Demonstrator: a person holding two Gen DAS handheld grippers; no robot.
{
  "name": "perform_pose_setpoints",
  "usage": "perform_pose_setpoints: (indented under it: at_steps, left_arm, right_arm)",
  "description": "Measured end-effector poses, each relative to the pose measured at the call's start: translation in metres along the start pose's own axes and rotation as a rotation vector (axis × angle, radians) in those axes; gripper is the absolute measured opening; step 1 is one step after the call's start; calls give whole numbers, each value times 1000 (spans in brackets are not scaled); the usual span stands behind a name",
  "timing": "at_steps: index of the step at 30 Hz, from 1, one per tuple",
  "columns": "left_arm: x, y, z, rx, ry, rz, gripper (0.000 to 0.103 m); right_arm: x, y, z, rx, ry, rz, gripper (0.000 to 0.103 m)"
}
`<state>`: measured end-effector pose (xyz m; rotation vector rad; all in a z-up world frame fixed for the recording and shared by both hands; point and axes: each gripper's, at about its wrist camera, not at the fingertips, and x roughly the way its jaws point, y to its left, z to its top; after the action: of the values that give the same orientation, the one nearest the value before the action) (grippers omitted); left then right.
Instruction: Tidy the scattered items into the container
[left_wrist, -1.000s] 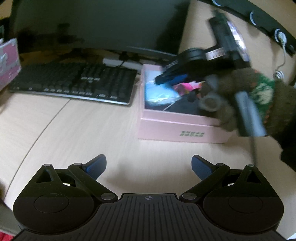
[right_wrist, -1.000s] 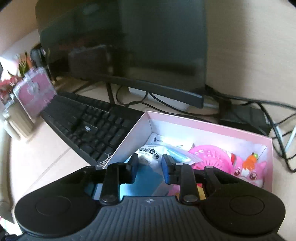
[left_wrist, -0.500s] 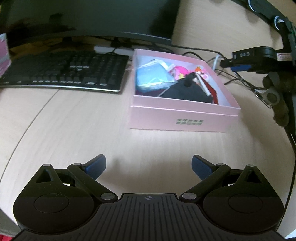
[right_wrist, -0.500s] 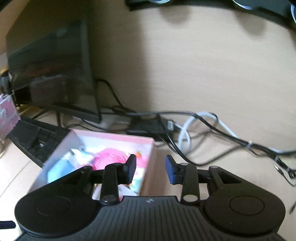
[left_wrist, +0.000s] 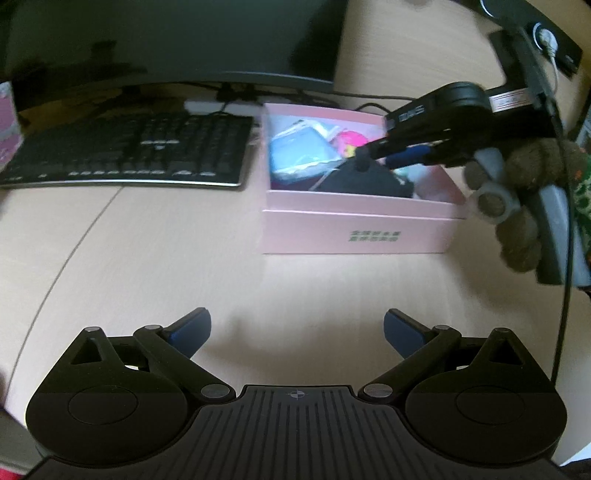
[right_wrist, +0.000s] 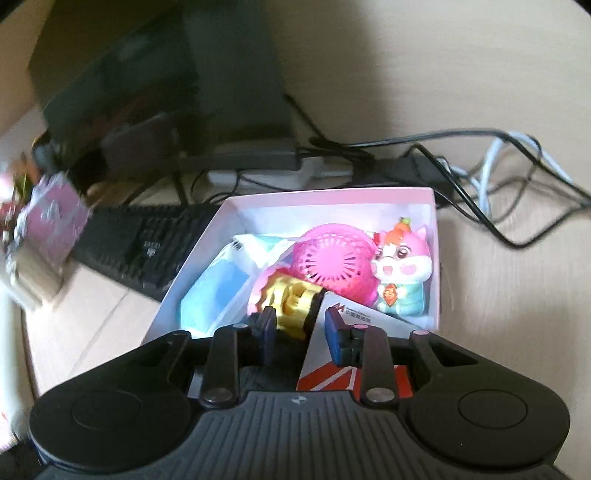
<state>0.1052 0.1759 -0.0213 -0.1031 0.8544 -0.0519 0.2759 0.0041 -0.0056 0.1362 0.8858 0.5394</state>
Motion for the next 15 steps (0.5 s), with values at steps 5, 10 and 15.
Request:
perform_pose_setpoints:
  at_steps: [5, 10, 15]
  left_arm:
    - [-3, 5, -6, 4, -5, 6, 103]
    - [1, -5, -22, 66, -30, -21, 103]
    - [9, -25, -43, 95, -79, -63, 103]
  right_arm:
    - [-52, -1, -17, 12, -116, -5, 30]
    - [-110, -4, -73, 37, -168, -99, 65]
    - [-140, 6, -141, -1, -127, -262, 82]
